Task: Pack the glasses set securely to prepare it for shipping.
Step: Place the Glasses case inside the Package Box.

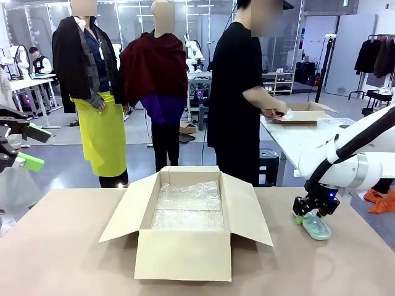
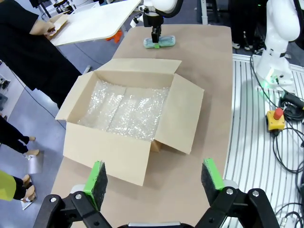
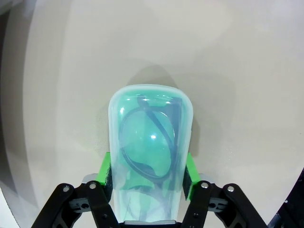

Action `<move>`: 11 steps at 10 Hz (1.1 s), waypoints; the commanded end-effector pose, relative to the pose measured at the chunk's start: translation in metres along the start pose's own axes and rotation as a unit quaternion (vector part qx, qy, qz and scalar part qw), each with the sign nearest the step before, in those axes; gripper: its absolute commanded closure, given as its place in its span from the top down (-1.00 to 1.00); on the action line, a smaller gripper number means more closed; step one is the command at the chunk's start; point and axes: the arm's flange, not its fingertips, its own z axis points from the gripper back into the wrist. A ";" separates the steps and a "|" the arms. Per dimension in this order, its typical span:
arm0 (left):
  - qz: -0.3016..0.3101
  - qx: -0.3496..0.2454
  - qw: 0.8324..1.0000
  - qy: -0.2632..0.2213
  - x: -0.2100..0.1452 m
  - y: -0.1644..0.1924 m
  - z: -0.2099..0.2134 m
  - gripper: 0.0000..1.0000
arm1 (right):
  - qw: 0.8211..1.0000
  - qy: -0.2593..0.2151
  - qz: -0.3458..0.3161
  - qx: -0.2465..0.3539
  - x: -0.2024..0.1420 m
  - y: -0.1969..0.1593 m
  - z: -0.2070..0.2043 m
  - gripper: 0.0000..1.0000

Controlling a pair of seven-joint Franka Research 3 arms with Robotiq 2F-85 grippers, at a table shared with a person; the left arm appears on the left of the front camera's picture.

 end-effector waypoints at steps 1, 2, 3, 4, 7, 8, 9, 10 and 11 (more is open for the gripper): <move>-0.007 -0.001 1.000 -0.008 0.002 0.001 0.000 1.00 | 1.000 0.003 0.004 -0.001 0.000 -0.002 -0.003 -0.08; -0.007 -0.001 1.000 -0.008 0.002 0.001 0.000 1.00 | 1.000 0.002 0.004 -0.001 0.000 -0.001 -0.002 -0.12; -0.007 -0.001 1.000 -0.008 0.002 0.001 0.000 1.00 | 1.000 -0.004 0.010 -0.001 -0.001 0.004 0.007 -0.12; -0.007 -0.001 1.000 -0.008 0.002 0.001 0.000 1.00 | 1.000 -0.010 0.021 -0.011 -0.004 0.010 0.022 -0.12; -0.007 -0.001 1.000 -0.008 0.002 0.001 0.000 1.00 | 0.990 -0.071 0.118 -0.038 -0.027 0.055 0.099 -0.12; -0.007 -0.001 1.000 -0.008 0.002 0.001 0.000 1.00 | 0.982 -0.073 0.175 -0.026 -0.035 0.074 0.122 -0.12; -0.007 -0.001 1.000 -0.008 0.002 0.001 0.000 1.00 | 0.971 -0.070 0.228 -0.017 -0.039 0.094 0.142 -0.12; -0.007 -0.001 1.000 -0.008 0.002 0.001 0.000 1.00 | 0.956 -0.058 0.284 -0.038 -0.039 0.114 0.157 -0.12; -0.007 -0.001 1.000 -0.008 0.002 0.001 0.000 1.00 | 0.942 -0.048 0.330 -0.024 -0.038 0.136 0.166 -0.12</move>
